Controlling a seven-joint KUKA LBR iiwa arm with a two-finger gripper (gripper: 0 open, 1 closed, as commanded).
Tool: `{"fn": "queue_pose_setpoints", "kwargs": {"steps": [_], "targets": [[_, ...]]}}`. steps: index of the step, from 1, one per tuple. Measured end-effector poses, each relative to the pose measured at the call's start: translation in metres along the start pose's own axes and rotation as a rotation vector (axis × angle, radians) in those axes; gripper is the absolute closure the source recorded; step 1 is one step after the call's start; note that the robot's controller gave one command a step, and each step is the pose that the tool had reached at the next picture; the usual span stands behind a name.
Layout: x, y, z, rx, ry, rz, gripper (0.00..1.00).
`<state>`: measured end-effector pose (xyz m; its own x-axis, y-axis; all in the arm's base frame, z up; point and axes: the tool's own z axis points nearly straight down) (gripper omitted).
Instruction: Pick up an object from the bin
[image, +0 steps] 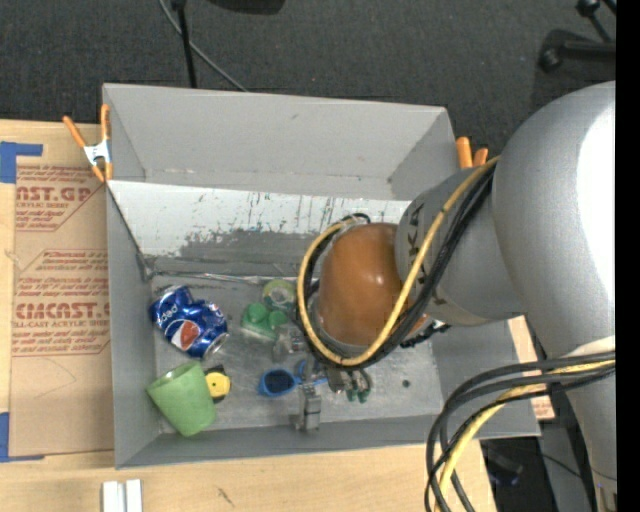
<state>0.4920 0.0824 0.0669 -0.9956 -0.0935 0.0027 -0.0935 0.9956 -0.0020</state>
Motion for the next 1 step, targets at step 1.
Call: {"fn": "queue_pose_setpoints", "kwargs": {"steps": [1], "targets": [[0.0040, 0.0160, -0.0343, -0.004, -0.005, 0.018, 0.00]]}}
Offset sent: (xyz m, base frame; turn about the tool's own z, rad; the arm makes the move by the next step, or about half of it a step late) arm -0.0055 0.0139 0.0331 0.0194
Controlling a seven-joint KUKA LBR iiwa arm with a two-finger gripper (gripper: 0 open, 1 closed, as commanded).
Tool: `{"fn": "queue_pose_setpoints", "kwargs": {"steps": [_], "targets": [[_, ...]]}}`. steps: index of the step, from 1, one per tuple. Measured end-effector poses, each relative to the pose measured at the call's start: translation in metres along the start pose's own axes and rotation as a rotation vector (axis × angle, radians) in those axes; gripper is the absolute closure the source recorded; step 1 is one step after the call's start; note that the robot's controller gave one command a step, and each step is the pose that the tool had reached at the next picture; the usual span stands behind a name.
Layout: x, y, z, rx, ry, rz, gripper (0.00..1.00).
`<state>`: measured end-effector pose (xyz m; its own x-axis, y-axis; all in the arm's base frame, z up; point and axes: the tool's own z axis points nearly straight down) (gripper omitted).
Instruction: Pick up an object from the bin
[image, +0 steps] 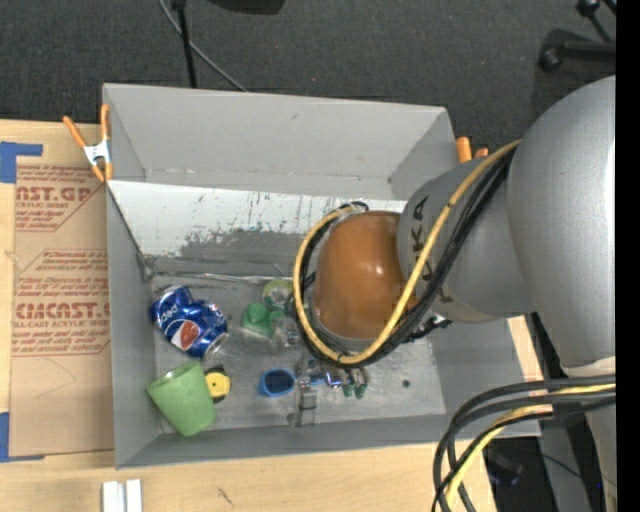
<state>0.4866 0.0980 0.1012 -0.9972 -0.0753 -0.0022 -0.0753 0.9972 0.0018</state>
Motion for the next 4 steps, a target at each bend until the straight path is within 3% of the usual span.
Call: {"fn": "queue_pose_setpoints", "kwargs": {"steps": [1, 2, 3, 4], "targets": [[0.002, -0.008, 0.002, 0.001, 0.003, -0.019, 0.00], [0.005, -0.009, 0.032, 0.001, -0.002, 0.048, 0.00], [0.003, -0.009, 0.031, -0.001, -0.006, 0.049, 0.00], [0.005, -0.008, 0.032, -0.001, -0.002, 0.048, 1.00]]}}
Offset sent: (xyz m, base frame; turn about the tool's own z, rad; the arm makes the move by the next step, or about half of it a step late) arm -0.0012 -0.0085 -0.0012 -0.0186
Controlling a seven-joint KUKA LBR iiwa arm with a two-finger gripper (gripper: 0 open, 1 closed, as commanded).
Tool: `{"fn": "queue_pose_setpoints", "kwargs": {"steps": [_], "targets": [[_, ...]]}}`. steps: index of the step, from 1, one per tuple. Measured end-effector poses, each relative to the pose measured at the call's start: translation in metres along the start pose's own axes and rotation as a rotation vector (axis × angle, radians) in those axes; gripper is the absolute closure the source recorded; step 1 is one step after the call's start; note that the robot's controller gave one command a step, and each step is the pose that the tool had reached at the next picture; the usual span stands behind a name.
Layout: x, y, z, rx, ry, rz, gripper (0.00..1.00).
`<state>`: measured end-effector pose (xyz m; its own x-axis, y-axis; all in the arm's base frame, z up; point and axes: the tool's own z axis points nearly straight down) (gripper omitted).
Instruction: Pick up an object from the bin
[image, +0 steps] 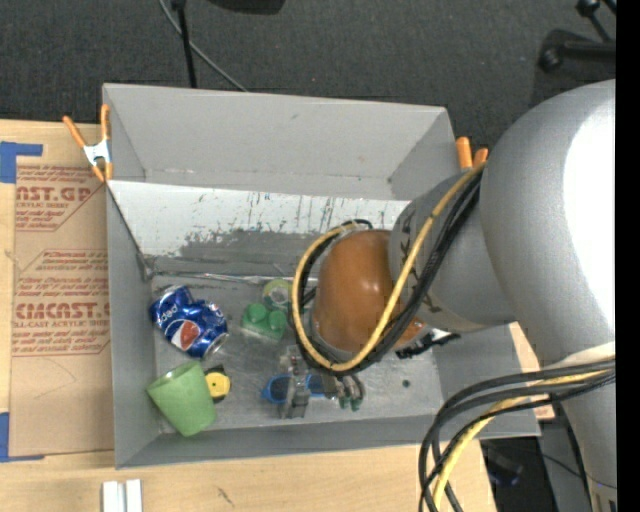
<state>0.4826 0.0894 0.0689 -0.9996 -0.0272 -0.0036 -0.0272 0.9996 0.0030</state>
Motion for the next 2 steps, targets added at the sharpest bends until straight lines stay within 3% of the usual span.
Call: {"fn": "queue_pose_setpoints", "kwargs": {"steps": [1, 2], "targets": [[-0.002, 0.001, -0.113, 0.001, -0.005, 0.000, 1.00], [-0.003, 0.002, -0.130, 0.001, 0.000, -0.002, 1.00]]}}
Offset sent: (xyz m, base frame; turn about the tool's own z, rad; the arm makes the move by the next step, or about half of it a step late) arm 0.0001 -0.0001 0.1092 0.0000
